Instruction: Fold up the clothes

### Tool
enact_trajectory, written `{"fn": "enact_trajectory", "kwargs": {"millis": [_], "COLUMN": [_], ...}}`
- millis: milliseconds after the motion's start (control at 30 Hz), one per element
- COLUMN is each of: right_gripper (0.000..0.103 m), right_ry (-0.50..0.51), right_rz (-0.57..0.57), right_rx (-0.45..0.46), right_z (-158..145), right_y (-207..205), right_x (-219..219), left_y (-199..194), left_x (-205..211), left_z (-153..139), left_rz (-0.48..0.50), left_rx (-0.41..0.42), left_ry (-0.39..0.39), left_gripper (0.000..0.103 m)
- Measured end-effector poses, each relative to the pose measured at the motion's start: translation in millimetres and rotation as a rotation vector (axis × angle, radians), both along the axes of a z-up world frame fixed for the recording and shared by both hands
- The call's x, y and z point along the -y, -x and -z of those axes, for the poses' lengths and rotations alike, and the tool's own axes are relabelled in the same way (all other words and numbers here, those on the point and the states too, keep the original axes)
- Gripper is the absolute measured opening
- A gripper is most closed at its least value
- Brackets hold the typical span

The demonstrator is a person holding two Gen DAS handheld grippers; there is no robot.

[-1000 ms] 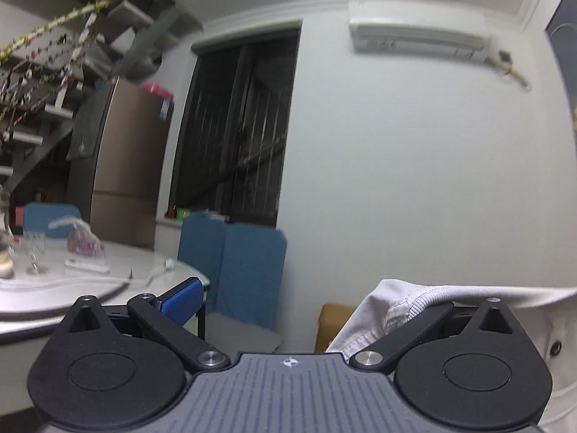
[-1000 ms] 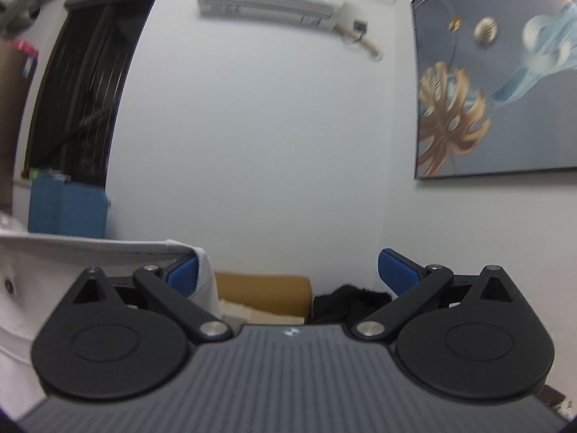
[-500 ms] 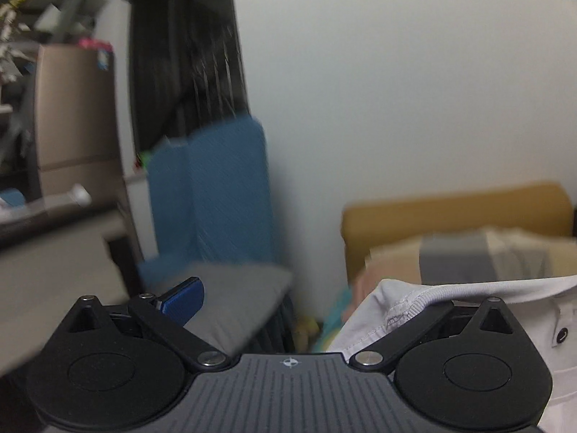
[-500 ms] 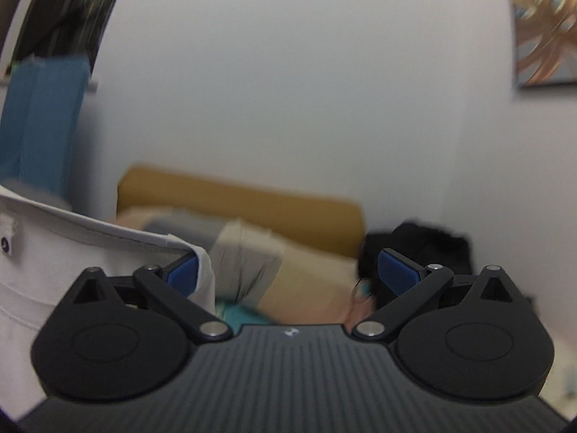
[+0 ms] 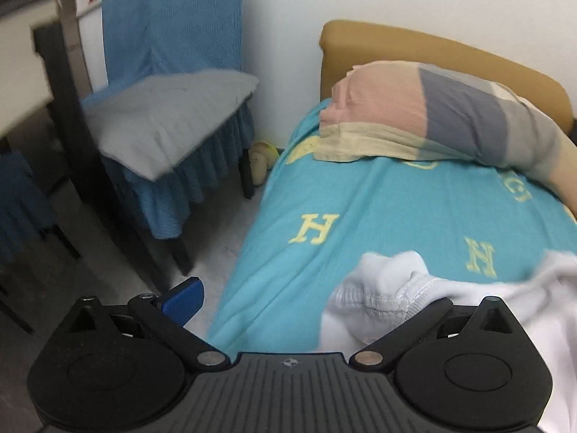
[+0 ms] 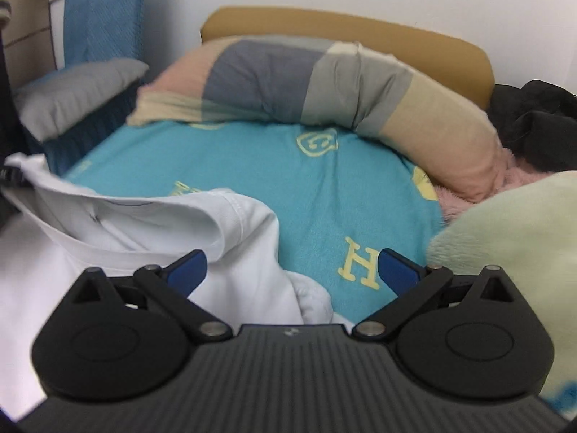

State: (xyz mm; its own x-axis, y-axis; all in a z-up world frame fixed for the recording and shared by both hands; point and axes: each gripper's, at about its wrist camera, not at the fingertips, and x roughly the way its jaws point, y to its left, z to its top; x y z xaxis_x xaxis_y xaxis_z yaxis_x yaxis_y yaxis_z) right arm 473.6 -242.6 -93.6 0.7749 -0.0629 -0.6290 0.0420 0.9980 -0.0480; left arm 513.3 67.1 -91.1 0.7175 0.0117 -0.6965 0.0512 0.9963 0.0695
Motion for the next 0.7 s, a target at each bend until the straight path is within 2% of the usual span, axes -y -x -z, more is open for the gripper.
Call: {"fn": "enact_trajectory", "kwargs": {"millis": [67,133,200,267,367,433,500,533,567,633,700], "right_gripper": [0.103,0.103,0.103,0.103,0.103,0.102,0.091,0.08,0.076,0.076,0.076], "right_ry": [0.011,0.054,0.079,0.052,-0.032,-0.091,-0.129,-0.147,-0.163,-0.196,-0.224], "right_rz": [0.0,0.019,0.044,0.051,0.023,0.014,0.001,-0.006,-0.014,-0.028,-0.034], "right_rx": [0.0,-0.018,-0.03,-0.015,0.036,0.046,0.034,0.028,0.032,0.051,0.072], "right_z": [-21,-39,-53,-62,-64,-60,-54,-51,-48,-44,-41], "right_y": [26,54,88,124,167,178,175,173,171,169,170], "right_x": [-1,-5,-9,-10,-5,-3,-4,-5,-7,-10,-13], "left_y": [25,50,75,94,116,143,166,176,184,179,158], "left_x": [0,-2,1,4,10,18,24,27,30,37,47], "left_z": [-12,-17,-22,-21,-15,-21,-22,-22,-24,-25,-23], "left_rz": [0.028,0.033,0.038,0.047,0.009,0.012,0.008,0.007,0.015,0.024,0.005], "left_rx": [-0.003,-0.009,0.035,0.066,0.084,0.118,0.167,0.196,0.23,0.283,0.296], "left_ry": [-0.003,-0.037,-0.052,-0.067,-0.079,-0.074,-0.075,-0.069,-0.05,-0.029,-0.048], "left_gripper": [0.103,0.103,0.103,0.103,0.103,0.103,0.103,0.103,0.103,0.103,0.103]}}
